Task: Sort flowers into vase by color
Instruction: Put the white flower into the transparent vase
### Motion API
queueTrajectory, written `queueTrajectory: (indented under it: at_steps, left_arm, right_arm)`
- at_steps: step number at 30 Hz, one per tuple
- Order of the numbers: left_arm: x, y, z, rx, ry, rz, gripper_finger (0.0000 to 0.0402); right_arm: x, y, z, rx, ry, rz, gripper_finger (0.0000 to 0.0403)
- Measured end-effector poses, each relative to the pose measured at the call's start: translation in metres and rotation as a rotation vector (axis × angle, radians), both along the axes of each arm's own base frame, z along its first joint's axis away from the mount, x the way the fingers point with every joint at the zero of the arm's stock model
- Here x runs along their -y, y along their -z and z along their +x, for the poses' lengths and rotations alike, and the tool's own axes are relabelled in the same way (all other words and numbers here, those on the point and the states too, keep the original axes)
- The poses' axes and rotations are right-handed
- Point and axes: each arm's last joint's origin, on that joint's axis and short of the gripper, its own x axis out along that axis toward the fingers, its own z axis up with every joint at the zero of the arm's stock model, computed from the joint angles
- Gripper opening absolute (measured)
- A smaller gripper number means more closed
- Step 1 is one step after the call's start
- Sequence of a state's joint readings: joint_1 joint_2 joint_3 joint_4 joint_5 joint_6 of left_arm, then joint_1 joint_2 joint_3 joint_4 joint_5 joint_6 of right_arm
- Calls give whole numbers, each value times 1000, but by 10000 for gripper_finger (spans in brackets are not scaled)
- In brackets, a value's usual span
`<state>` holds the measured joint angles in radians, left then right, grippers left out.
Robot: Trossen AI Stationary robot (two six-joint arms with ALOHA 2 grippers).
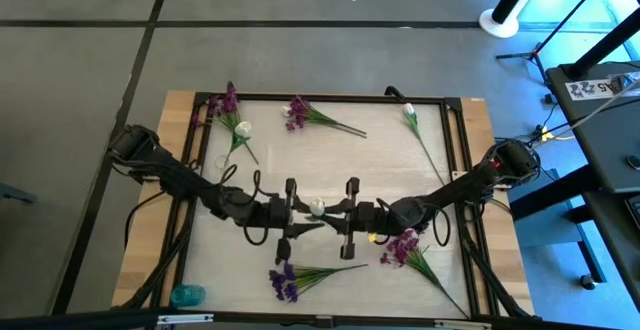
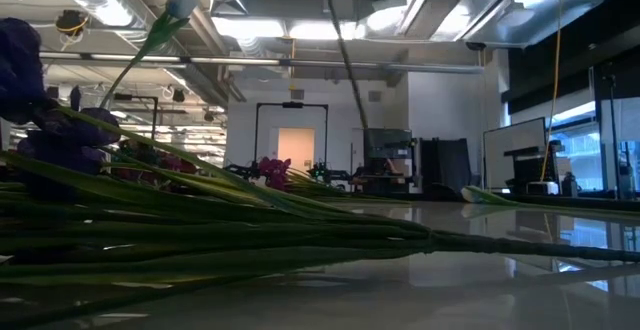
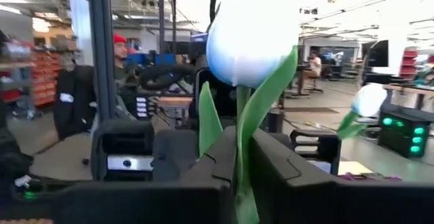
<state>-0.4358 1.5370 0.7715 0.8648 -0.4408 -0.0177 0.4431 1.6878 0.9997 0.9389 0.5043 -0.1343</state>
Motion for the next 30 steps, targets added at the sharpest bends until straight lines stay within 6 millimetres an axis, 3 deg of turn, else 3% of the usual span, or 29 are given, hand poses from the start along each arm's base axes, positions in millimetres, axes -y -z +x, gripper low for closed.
queueTrajectory:
  at_steps: [4, 8, 15, 20, 23, 28, 30]
  left_arm:
    - [1, 0, -2, -16, -60, 13, 27]
    - [6, -6, -16, -87, -156, 120, 14]
    - [8, -44, -78, -180, -271, 162, 9]
    - [-6, -67, -130, -205, -361, 175, 8]
    - [-18, -85, -158, -148, -276, 90, 8]
    - [-38, -105, -192, -70, 73, 50, 8]
    - [-42, -108, -197, -37, 226, 37, 7]
  right_arm:
    - [0, 0, 0, 0, 1, -5, 93]
    - [-1, -1, -1, 2, -2, -4, 169]
    - [-10, -11, -11, 20, -19, -62, 291]
    - [-14, -9, -12, 6, -17, -64, 325]
    - [-12, -8, -12, -8, 2, -47, 328]
    - [-12, -9, -12, -1, 7, -41, 328]
    - [-12, -10, -12, 9, 8, -36, 328]
